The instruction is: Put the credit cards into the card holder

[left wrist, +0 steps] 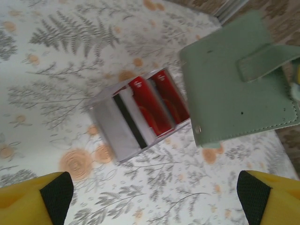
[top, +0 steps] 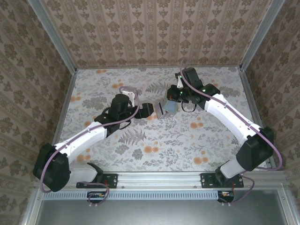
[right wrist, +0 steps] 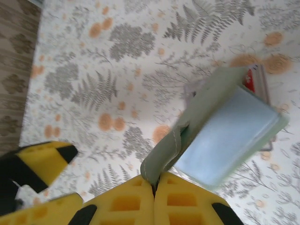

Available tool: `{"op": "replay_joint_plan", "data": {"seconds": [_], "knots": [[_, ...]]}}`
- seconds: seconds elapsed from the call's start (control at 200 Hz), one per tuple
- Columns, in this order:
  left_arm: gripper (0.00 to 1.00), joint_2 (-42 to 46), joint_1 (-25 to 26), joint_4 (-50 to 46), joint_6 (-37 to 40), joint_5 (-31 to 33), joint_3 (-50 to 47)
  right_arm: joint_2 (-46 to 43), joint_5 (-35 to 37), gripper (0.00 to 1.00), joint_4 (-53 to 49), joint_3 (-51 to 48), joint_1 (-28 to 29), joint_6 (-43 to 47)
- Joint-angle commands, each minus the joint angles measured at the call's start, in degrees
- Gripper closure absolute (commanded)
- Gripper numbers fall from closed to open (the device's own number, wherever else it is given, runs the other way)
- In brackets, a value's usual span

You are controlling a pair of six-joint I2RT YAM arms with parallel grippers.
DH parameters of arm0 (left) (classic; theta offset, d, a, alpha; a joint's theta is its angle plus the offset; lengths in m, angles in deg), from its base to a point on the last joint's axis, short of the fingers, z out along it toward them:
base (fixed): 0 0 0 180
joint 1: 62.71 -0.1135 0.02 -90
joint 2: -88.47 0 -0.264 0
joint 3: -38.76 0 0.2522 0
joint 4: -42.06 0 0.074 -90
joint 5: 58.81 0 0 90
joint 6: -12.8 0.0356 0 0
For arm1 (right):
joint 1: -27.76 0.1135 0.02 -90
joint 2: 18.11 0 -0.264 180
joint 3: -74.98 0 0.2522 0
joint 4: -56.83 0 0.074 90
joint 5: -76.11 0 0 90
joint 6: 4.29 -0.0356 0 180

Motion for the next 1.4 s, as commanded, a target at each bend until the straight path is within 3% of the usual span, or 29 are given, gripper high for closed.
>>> {"op": "replay_joint_plan", "data": {"seconds": [0.0,0.305,0.53,0.695,0.845,1.075,1.24,1.395], "knots": [[0.07,-0.5,-0.57,8.11,-1.91,-5.01,-0.72,-1.58,-4.01,0.97,4.73,2.49,-0.23,-3.41],[0.09,-0.04,-1.47,6.82,5.01,-7.64,1.06,-1.78,-4.42,0.96,0.56,5.97,-0.44,-2.35],[0.06,-4.01,3.29,19.6,17.56,-2.56,-3.0,-4.57,-2.81,0.97,7.27,1.61,-0.35,-6.33],[0.05,-10.32,8.1,16.04,27.19,2.05,3.64,-5.48,-3.05,0.97,8.02,1.32,-0.35,-7.86],[0.06,-14.91,7.69,15.91,28.39,4.39,7.25,-6.07,-3.39,0.97,7.83,1.18,0.0,-8.43],[0.1,-15.48,6.37,17.66,27.46,2.96,8.93,-6.95,-3.37,0.97,7.41,-0.56,0.04,-8.93],[0.19,-15.38,5.25,19.87,26.66,2.97,8.19,-6.96,-4.61,0.97,7.87,-1.24,0.0,-9.29],[0.48,-15.61,3.51,23.13,24.51,-0.22,7.08,-6.93,-5.04,0.97,7.53,-1.95,-0.06,-9.29]]}}
